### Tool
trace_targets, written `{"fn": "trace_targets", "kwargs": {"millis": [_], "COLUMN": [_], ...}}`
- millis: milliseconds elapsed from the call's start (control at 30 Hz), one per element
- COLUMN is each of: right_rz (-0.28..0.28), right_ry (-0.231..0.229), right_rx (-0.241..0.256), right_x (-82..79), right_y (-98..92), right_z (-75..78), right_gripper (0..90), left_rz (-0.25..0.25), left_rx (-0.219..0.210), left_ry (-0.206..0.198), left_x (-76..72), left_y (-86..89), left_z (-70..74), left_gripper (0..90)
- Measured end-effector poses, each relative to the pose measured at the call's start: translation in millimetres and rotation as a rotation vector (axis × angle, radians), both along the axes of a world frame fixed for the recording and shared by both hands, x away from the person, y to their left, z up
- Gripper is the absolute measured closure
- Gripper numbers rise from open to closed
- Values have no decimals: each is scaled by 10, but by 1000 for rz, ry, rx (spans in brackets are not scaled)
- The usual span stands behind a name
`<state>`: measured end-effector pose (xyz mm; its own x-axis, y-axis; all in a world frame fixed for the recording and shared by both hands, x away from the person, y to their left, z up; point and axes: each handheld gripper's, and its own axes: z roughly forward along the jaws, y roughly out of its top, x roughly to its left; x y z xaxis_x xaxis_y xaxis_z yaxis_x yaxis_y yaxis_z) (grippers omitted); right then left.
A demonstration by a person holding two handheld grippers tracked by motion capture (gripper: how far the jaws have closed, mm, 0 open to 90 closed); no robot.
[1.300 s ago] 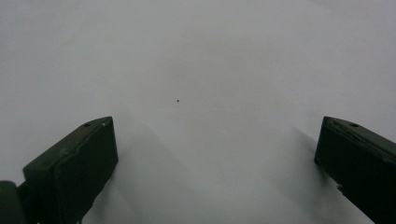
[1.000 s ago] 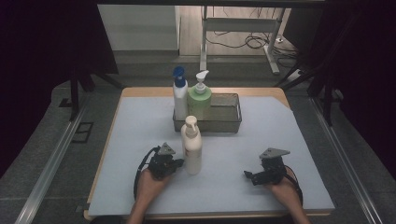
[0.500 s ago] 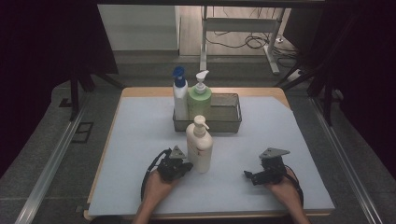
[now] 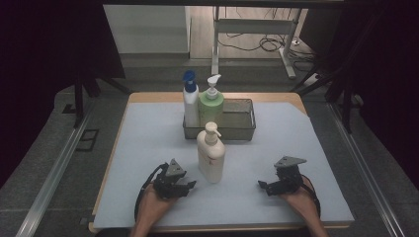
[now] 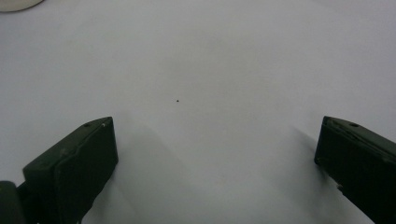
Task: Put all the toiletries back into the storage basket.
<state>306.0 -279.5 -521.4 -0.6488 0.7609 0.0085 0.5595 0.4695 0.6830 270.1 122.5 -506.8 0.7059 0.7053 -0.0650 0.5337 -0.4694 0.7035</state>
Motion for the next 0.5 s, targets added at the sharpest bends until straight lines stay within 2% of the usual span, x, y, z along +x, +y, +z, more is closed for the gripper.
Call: {"fn": "trace_targets", "kwargs": {"millis": [100, 233, 367, 500], "right_rz": [-3, 4, 26, 37], "right_ry": [0, 2, 1, -9], "right_rx": [0, -6, -7, 4], "right_x": [-4, -14, -39, -70], "right_y": [1, 5, 19, 23], "right_z": [2, 12, 23, 71], "right_gripper": [0, 0, 0, 0], "left_rz": [34, 77, 109, 132], "left_rx": [12, 21, 36, 41], "left_ry": [-9, -18, -24, -18], "left_x": [-42, -105, -151, -127], "left_y": [62, 152, 238, 286], "left_z": [0, -17, -47, -110], "left_gripper": [239, 133, 124, 123]}}
